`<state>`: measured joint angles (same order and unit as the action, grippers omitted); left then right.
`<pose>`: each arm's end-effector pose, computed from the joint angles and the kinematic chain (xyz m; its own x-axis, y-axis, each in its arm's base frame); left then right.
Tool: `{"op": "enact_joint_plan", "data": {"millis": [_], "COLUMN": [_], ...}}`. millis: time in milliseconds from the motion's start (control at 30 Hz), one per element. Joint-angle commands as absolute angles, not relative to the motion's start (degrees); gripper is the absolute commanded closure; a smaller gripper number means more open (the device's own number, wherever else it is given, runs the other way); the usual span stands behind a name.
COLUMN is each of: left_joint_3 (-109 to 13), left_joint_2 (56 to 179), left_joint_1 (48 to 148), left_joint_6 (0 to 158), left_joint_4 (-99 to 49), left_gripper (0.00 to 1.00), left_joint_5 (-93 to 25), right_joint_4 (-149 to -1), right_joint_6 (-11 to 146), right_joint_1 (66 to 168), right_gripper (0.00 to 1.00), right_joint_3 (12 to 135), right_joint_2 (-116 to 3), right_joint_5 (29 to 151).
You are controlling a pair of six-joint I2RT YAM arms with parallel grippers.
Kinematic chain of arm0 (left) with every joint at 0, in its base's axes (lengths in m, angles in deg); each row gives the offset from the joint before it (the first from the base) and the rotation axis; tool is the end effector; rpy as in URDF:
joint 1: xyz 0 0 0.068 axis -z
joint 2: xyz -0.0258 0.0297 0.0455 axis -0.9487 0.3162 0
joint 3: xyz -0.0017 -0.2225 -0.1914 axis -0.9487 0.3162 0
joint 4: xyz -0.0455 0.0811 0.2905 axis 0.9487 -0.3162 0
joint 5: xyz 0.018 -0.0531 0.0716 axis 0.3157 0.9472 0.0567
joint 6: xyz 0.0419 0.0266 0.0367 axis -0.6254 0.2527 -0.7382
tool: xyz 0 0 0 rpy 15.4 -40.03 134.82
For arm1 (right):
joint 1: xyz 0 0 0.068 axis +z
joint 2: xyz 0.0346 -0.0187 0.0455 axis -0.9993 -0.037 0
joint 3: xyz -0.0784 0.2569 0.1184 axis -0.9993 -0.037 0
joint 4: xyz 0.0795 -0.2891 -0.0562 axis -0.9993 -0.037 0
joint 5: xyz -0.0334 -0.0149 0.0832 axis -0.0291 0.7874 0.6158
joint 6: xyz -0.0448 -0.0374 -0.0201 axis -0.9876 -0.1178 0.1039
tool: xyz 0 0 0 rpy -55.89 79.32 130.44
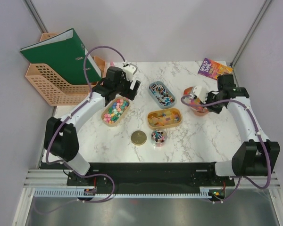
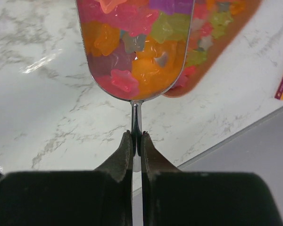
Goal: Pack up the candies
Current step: Place the fake candies in the packing bottle.
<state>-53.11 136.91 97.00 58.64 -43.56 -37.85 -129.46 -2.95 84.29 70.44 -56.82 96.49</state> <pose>0.3951 -0.1918 0.2995 -0.4241 0.3743 -0.8247 0.5596 0.8242 0.0863 0.3264 -0.0093 0.3027 -0.3573 -0.8480 -0.3915 -0.8228 0.4842 -0.2977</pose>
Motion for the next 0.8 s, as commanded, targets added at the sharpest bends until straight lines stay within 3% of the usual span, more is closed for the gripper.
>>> {"op": "enact_joint_plan", "data": {"millis": [0,233,767], "left_joint_3": [-48.9,-43.6,-38.7], "left_joint_2": [131.6,126.1,119.8], "left_joint_1": [96.0,93.5,88.8], "left_joint_6": [57.5,57.9,60.5], "left_joint_4": [-44.4,-42.6,-41.5], "left_gripper": [0.0,0.0,0.0], "left_joint_5": [-41.3,-43.4,-46.6], "right_joint_4": [-136.2,-138.3,-140.5], "right_joint_6": [-12.4,-13.2,-10.9], "right_joint_1": [89.3,101.1,116.3], "right_gripper": [1.0,1.0,1.0], "right_joint_3": [66.3,64.8,69.6], "right_joint_2": [-52.3,-52.0,-58.6], "right_joint_5": [95.1,85.4,69.9]}}
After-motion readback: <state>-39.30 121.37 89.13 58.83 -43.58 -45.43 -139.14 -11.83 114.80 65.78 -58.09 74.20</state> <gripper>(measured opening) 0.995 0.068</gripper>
